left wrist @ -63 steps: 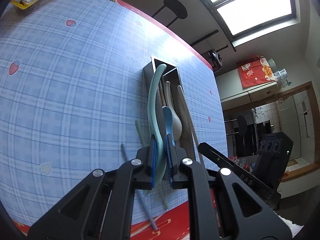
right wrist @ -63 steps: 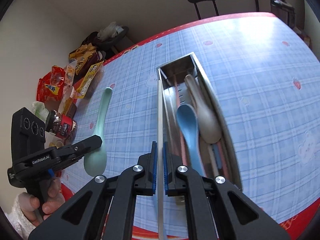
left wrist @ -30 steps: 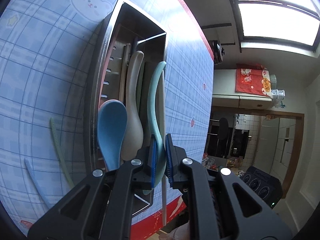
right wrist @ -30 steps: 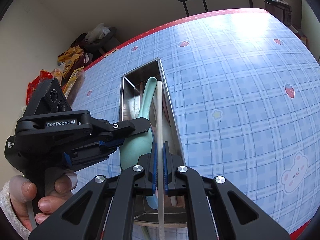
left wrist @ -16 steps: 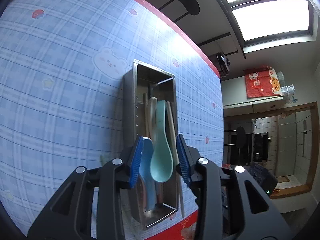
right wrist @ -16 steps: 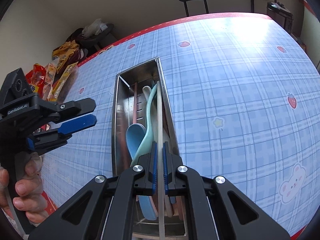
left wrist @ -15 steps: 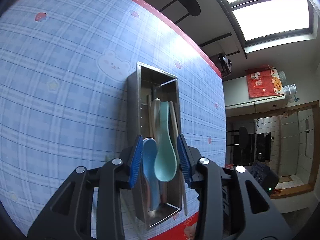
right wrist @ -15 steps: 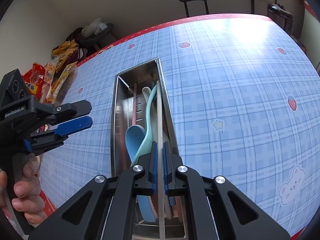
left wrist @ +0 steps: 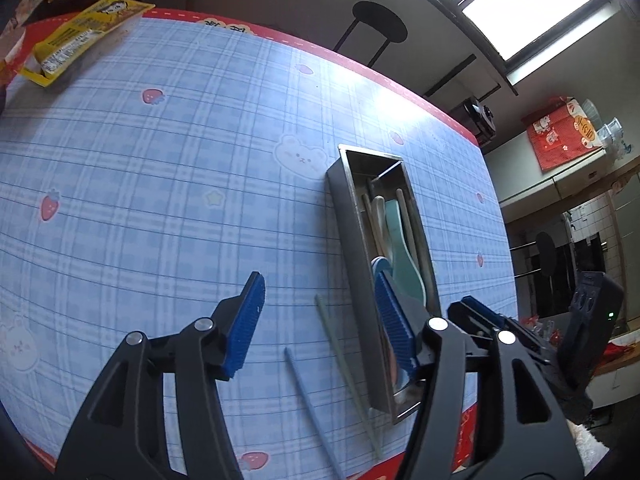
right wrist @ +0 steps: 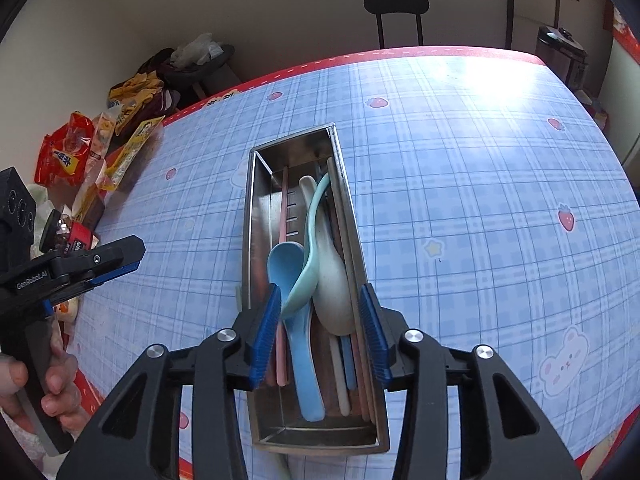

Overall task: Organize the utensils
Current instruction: 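Move both grippers back to the blue and green chopsticks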

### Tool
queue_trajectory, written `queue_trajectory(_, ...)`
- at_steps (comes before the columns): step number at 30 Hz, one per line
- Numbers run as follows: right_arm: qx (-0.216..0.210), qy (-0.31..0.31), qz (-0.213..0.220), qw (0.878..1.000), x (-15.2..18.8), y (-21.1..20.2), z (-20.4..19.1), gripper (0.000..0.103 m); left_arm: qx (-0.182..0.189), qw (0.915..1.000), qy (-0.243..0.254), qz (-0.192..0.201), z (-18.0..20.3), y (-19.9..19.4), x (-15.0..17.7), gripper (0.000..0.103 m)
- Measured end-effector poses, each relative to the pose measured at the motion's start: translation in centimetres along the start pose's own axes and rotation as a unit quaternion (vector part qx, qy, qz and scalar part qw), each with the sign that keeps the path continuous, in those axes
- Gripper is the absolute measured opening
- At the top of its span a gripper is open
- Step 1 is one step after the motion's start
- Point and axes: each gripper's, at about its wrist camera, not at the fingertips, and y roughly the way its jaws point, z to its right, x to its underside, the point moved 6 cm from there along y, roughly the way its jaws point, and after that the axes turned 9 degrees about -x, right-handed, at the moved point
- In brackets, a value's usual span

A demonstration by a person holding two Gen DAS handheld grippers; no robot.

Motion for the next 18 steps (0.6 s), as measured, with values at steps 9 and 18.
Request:
queue_trajectory(9,-0.009,-0.006,0.041,0.999,5.2,-3.5,-1.2,0.055,-0.052,0.9981,0.032,0.007,-2.5,-1.4,5.0,0.061)
queue_trajectory(18,-0.011,-0.013,0.006,1.000,11.2,-2.4,-1.9,0.030,-0.056,0.9959,0.064,-0.031,-1.6,0.9,12.1,0.060)
